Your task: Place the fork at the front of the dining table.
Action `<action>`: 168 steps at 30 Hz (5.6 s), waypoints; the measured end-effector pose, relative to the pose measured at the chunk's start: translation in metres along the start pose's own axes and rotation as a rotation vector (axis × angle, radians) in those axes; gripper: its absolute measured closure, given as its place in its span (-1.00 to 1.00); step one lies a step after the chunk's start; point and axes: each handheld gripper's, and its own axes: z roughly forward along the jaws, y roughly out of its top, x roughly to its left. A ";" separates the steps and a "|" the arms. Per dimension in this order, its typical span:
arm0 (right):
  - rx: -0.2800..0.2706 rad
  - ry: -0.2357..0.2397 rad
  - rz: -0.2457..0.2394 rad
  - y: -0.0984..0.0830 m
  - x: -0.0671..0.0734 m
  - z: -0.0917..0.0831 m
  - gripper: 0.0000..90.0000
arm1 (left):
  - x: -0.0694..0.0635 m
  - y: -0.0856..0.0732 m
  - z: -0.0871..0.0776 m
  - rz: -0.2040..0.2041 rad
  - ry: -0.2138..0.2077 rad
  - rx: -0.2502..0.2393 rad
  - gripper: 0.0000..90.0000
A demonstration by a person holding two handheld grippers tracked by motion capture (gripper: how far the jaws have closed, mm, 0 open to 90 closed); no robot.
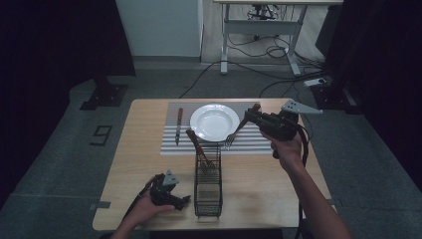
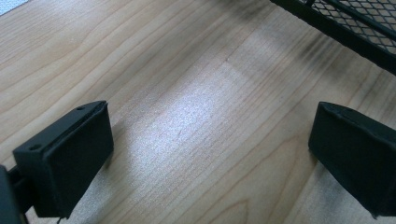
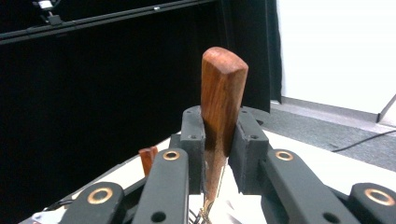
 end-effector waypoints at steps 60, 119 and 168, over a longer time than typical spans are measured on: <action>0.169 -0.295 0.060 -0.055 -0.088 0.026 0.71 | 0.000 0.000 0.000 -0.001 0.000 0.000 -1.00; 0.278 -0.432 0.012 -0.072 -0.125 0.076 0.71 | 0.000 0.000 0.000 0.001 -0.002 0.000 -1.00; 0.401 -0.536 0.164 -0.112 -0.197 0.147 0.72 | 0.001 0.000 0.000 0.004 -0.004 0.000 -1.00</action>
